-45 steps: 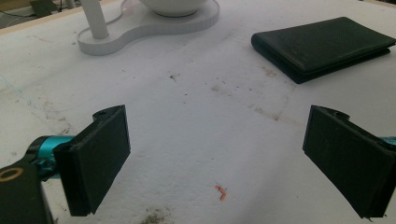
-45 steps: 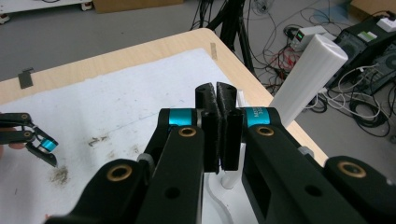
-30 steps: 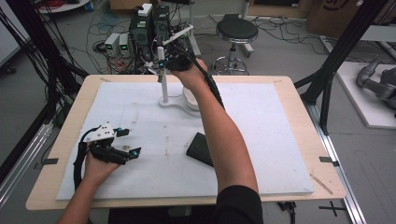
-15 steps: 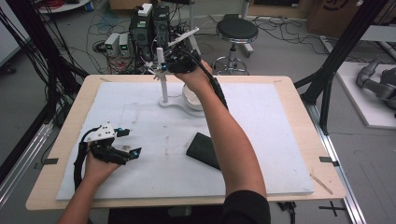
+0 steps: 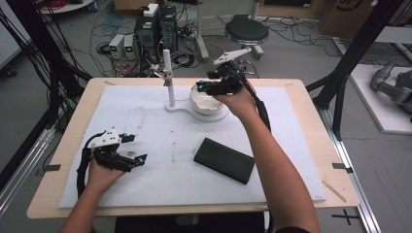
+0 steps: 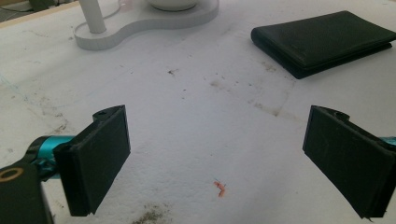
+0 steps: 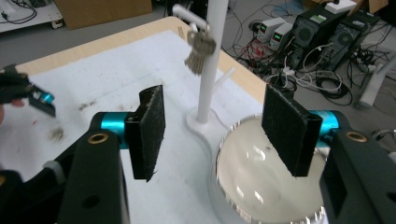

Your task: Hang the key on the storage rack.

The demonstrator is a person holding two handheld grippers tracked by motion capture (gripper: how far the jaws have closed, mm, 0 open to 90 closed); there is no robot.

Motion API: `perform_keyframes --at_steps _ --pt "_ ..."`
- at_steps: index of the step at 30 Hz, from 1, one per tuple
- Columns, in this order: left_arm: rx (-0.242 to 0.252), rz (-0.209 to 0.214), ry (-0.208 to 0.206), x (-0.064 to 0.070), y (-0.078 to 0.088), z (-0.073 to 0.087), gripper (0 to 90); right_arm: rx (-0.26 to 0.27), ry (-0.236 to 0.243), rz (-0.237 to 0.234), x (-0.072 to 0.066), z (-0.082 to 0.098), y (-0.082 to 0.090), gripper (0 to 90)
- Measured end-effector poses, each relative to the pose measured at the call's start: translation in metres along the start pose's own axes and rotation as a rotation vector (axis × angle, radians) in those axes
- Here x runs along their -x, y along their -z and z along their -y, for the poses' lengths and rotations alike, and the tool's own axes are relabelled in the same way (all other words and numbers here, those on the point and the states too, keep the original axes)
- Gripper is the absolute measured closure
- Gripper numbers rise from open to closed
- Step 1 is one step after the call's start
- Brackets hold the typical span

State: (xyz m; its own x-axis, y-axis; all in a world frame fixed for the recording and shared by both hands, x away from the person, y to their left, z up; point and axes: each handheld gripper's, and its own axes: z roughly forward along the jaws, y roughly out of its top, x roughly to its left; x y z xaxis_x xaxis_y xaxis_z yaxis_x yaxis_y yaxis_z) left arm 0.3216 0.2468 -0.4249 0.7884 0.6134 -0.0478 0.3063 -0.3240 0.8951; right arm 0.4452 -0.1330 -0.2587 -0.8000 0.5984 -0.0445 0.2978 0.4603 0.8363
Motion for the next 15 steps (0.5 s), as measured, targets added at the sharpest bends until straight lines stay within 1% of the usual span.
perform_keyframes --at_steps 1,2,3,4,5,6,7,8,9,10,11,12,13,15 --pt "-0.001 -0.002 -0.002 0.0 0.0 0.0 7.4 -0.011 -0.001 0.011 -0.001 0.008 0.01 31.5" --pt "-0.001 -0.003 -0.004 0.0 0.001 0.0 7.4 -0.011 -0.001 0.011 -0.001 0.008 0.01 31.5" --pt "-0.001 -0.003 -0.004 -0.001 0.001 0.0 7.4 -0.024 -0.005 0.007 -0.002 0.01 0.015 28.9" --pt "-0.001 -0.003 -0.006 -0.001 0.001 0.0 7.4 0.013 0.008 0.024 -0.004 0.019 0.026 27.9" --pt "-0.001 -0.001 -0.006 -0.001 0.001 0.0 7.4 0.013 0.008 0.024 -0.004 0.019 0.026 27.9" --pt "0.001 -0.001 -0.004 0.0 0.001 0.0 7.4 0.032 -0.006 0.014 -0.005 0.027 0.036 25.0" --pt "0.003 0.001 -0.003 0.0 0.001 0.0 7.4 0.032 -0.006 0.014 -0.005 0.027 0.036 25.0" --pt "0.003 0.001 -0.002 0.0 0.001 0.0 7.4 0.057 -0.003 0.025 -0.006 0.037 0.045 24.3" --pt "0.003 0.003 -0.002 0.0 0.001 0.0 7.4 0.057 -0.003 0.025 -0.006 0.037 0.045 24.3" --pt "0.003 0.005 -0.002 -0.001 0.001 -0.001 7.4 0.079 -0.012 0.021 -0.007 0.048 0.054 22.2" --pt "0.006 0.009 0.0 -0.001 0.0 -0.001 7.4 0.079 -0.014 0.021 -0.008 0.054 0.059 21.7" --pt "0.006 0.009 0.0 -0.001 0.0 -0.001 7.4 0.094 -0.013 0.025 -0.009 0.06 0.063 21.7" --pt "0.01 0.009 0.003 0.0 0.0 -0.001 7.4 0.094 -0.013 0.025 -0.009 0.06 0.063 21.7" --pt "0.01 0.015 0.004 -0.001 -0.001 -0.002 7.4 0.101 -0.027 0.027 -0.011 0.073 0.07 20.9"
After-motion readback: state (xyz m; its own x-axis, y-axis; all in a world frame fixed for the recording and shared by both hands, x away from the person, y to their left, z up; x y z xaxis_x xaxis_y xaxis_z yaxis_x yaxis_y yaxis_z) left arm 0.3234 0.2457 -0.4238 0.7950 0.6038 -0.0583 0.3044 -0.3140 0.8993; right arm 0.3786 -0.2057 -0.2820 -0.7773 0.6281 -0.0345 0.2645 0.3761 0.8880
